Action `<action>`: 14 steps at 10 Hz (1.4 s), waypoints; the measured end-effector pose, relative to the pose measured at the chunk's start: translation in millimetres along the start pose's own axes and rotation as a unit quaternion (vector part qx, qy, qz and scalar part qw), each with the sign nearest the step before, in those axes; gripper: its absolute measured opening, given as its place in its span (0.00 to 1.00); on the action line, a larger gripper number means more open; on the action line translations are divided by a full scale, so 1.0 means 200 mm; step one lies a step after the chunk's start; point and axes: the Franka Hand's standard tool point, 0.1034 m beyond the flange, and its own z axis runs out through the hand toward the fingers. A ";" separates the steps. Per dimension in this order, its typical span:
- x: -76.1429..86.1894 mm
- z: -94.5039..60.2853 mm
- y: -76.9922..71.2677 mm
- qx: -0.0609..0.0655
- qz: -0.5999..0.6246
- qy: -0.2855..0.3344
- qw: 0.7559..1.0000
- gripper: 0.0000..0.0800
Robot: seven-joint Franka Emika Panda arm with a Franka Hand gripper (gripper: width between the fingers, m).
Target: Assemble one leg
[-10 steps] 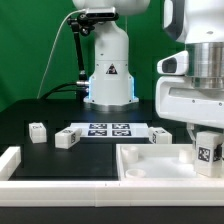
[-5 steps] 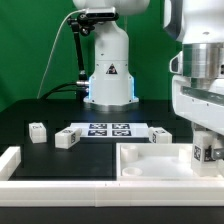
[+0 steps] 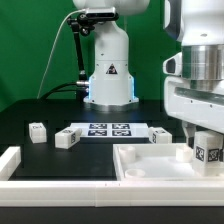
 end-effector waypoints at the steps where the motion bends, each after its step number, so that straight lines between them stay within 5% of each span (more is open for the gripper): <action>1: 0.00 0.00 0.00 -0.001 -0.074 0.001 0.997 0.81; 6: 0.00 0.00 0.03 -0.029 -0.391 0.000 0.920 0.81; 14: 0.03 -0.06 -0.05 -0.025 -0.598 0.006 0.801 0.81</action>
Offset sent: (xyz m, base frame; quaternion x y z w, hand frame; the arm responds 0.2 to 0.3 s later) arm -0.0043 0.0094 0.0020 -0.0351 -0.0400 -0.3711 0.9271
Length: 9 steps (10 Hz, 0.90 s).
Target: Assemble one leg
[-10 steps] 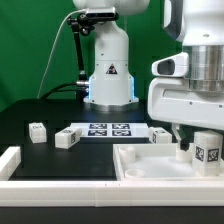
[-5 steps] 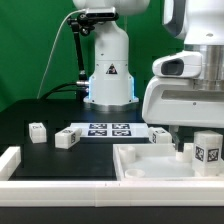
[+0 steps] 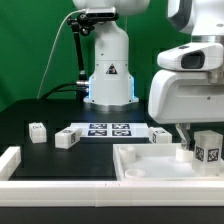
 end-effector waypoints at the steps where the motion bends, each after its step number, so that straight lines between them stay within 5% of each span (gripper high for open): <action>1: 0.00 0.00 0.00 0.000 0.011 -0.001 1.000 0.76; 2: 0.00 0.00 0.00 0.000 0.012 -0.001 1.000 0.76; 4: 0.00 0.01 0.00 0.000 0.037 -0.001 0.999 0.37; 6: 0.00 0.01 0.01 0.001 0.080 0.001 0.997 0.36; 9: 0.00 0.01 0.03 0.004 0.282 0.005 0.960 0.36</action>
Offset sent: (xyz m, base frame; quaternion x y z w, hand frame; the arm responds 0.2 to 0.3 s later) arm 0.0000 0.0000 0.0000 0.0000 0.0000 0.0799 0.9968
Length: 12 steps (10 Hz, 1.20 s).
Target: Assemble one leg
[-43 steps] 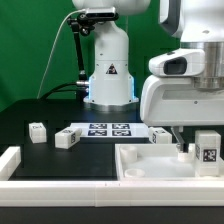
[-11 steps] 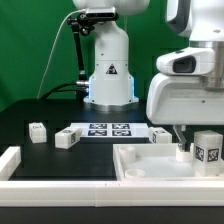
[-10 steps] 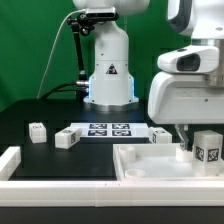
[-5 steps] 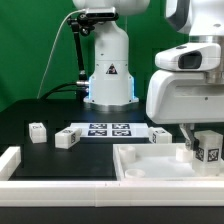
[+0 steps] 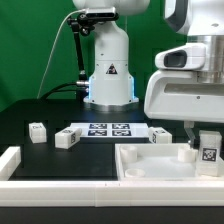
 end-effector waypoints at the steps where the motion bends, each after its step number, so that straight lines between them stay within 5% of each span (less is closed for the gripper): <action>1: 0.00 0.00 0.01 0.004 0.087 -0.002 0.996 0.36; 5: 0.01 0.01 0.02 0.006 0.301 0.000 0.953 0.36; 7: 0.01 0.01 0.03 0.003 0.410 -0.004 0.912 0.36; 9: 0.01 0.01 0.03 0.004 0.433 -0.006 0.901 0.36; 11: 0.01 0.01 0.03 0.005 0.404 -0.006 0.915 0.45; 12: 0.01 0.01 0.03 0.006 0.383 -0.006 0.924 0.69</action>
Offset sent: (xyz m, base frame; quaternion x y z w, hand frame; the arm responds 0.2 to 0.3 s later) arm -0.0029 -0.0054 -0.0109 -0.0160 -0.0020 0.3299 0.9439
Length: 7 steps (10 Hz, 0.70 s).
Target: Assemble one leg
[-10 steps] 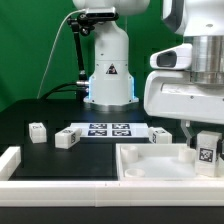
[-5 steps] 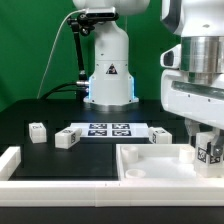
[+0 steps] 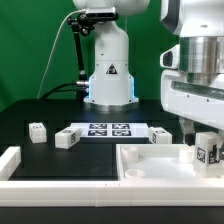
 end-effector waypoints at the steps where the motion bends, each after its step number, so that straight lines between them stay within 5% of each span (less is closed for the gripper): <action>1: -0.01 0.00 0.00 0.000 -0.037 0.000 0.999 0.79; 7: -0.08 0.01 -0.02 0.001 -0.356 -0.002 0.935 0.81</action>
Offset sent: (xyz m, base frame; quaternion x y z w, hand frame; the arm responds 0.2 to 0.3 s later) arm -0.0069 0.0223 -0.0016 0.0035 -0.0155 -0.3625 0.9318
